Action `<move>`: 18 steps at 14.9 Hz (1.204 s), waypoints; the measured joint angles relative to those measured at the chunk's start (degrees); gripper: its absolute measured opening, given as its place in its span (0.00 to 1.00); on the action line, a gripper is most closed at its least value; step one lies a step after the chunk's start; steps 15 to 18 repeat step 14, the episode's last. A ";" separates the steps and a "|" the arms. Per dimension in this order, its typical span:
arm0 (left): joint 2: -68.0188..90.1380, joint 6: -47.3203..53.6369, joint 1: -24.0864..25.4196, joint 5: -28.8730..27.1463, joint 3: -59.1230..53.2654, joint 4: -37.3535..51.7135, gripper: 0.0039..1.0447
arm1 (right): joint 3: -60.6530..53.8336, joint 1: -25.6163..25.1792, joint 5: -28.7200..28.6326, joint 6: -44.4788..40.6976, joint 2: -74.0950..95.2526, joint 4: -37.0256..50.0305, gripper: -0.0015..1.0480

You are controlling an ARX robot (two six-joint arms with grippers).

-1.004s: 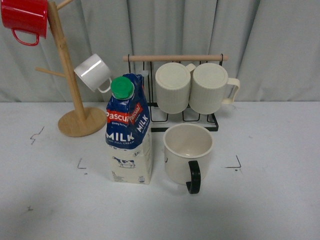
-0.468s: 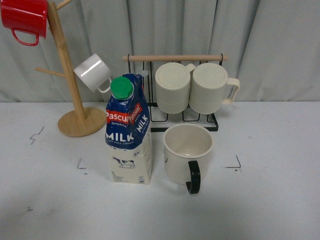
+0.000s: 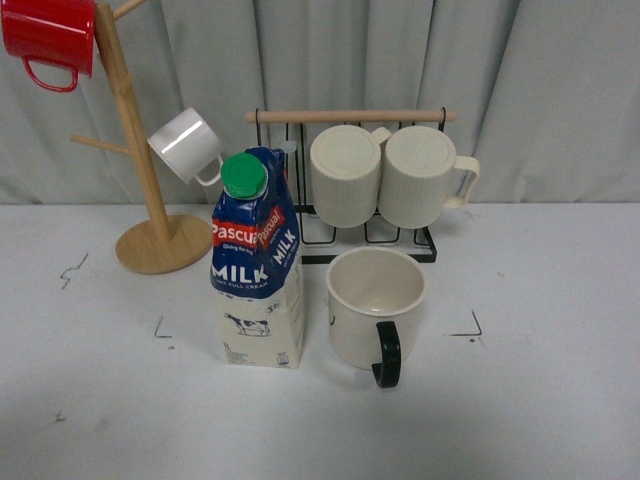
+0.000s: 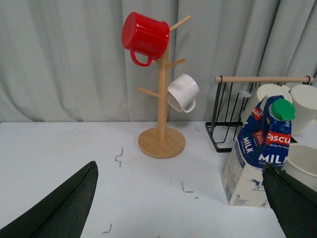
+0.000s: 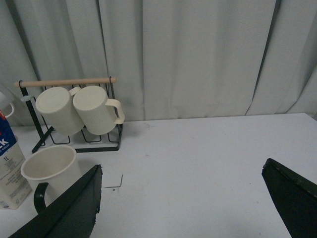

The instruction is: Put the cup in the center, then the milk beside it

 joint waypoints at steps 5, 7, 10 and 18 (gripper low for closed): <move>0.00 0.00 0.00 0.00 0.00 0.00 0.94 | 0.00 0.00 0.00 0.02 0.00 0.00 0.94; 0.00 0.00 0.00 -0.02 0.00 0.00 0.94 | 0.00 0.00 0.00 0.00 0.00 0.02 0.94; 0.00 -0.02 0.00 0.00 0.00 0.00 0.94 | 0.00 0.00 0.00 0.02 0.00 0.02 0.94; 0.00 0.00 0.00 0.00 0.00 0.00 0.94 | 0.00 0.00 0.00 0.00 0.00 0.00 0.94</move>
